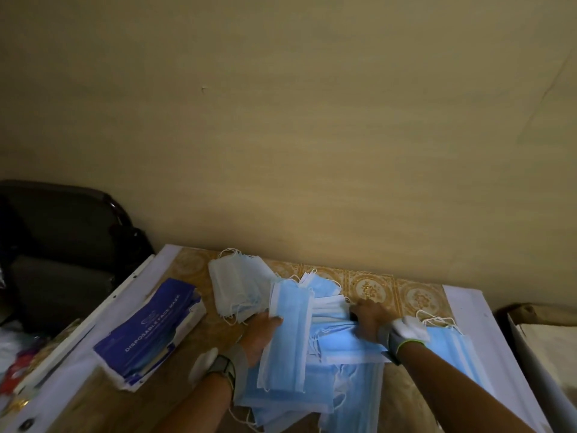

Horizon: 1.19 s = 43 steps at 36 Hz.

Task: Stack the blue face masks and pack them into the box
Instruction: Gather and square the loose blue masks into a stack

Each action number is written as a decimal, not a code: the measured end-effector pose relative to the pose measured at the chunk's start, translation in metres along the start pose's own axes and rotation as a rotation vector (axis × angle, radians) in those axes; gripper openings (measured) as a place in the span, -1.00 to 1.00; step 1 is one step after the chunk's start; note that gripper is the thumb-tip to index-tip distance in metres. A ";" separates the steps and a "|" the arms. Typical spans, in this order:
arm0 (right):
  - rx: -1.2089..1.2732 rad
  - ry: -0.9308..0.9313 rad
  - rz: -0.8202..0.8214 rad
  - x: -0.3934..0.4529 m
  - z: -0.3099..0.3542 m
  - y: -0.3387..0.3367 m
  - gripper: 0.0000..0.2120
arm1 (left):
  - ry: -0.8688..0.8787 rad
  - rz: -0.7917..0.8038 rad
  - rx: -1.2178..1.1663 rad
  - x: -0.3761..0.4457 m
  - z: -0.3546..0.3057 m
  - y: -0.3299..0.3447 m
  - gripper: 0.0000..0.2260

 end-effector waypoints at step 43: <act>1.380 -0.166 -0.223 -0.040 0.055 -0.058 -0.92 | 0.274 0.176 -0.290 0.007 -0.050 0.022 -0.83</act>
Point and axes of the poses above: each hand's wrist, its own x-axis towards the middle knuckle, its own y-axis out of the palm, z = x × y, the point moved 2 cm from there along x, towards the middle knuckle, and after that the axes turned 7 degrees about z, right-handed, at the moved point
